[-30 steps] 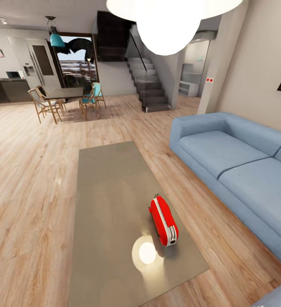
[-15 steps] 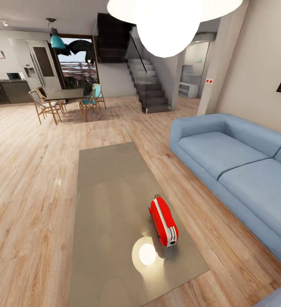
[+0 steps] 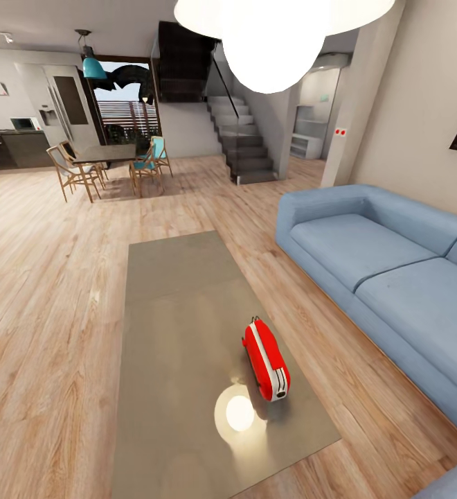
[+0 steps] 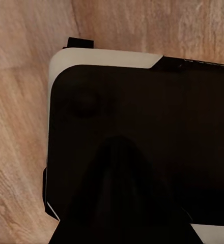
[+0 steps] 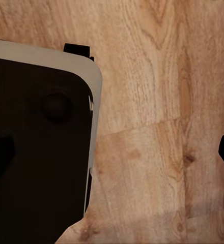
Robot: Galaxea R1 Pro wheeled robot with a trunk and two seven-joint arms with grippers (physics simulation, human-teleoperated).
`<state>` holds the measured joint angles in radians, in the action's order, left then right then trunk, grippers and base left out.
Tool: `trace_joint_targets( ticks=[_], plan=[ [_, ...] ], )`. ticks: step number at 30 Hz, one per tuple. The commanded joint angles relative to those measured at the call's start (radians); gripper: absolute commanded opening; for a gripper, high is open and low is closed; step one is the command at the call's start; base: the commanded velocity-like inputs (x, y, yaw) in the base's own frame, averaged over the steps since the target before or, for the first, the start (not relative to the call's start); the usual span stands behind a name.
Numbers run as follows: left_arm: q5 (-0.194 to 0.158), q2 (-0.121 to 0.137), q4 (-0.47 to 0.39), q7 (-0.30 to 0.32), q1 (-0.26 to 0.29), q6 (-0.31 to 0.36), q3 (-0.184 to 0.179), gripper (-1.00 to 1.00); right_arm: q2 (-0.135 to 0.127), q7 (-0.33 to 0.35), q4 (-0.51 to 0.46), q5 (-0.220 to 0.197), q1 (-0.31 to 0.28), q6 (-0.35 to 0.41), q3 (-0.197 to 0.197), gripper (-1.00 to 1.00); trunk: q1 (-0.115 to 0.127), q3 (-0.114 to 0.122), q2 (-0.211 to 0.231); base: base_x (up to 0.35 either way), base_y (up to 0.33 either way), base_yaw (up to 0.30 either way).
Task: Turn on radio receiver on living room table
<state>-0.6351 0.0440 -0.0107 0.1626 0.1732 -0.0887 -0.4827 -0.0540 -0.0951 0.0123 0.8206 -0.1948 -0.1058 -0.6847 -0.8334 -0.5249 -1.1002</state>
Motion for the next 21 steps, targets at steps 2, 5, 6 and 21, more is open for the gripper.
trace_joint_targets(
  ticks=[2, 5, 6, 21],
  plan=[
    [0.0, 0.0, 0.0, 0.0, 0.0, 0.0, 0.0, -1.0, -0.001, 0.0, 0.0, -0.001, 0.0, 0.001, 0.0, 1.0, 0.0, 0.0, 0.0, 0.0, 0.0, 0.0],
    [0.0, -0.001, 0.0, 0.0, 0.0, 0.0, 0.0, -1.0, -0.001, 0.0, 0.0, -0.001, 0.0, 0.0, 0.001, 1.0, 0.0, 0.0, 0.0, 0.0, 0.0, 0.0],
    [0.0, -0.001, 0.0, 0.0, 0.0, 0.0, 0.0, -1.0, -0.002, 0.0, 0.0, -0.001, 0.0, 0.0, 0.001, 1.0, 0.0, 0.0, 0.0, 0.0, 0.0, 0.0],
    [0.0, 0.0, 0.0, 0.0, 0.0, 0.0, 0.0, -1.0, -0.002, 0.0, 0.0, -0.001, 0.0, 0.0, 0.001, 1.0, 0.0, 0.0, 0.0, 0.0, 0.0, 0.0]
  ],
)
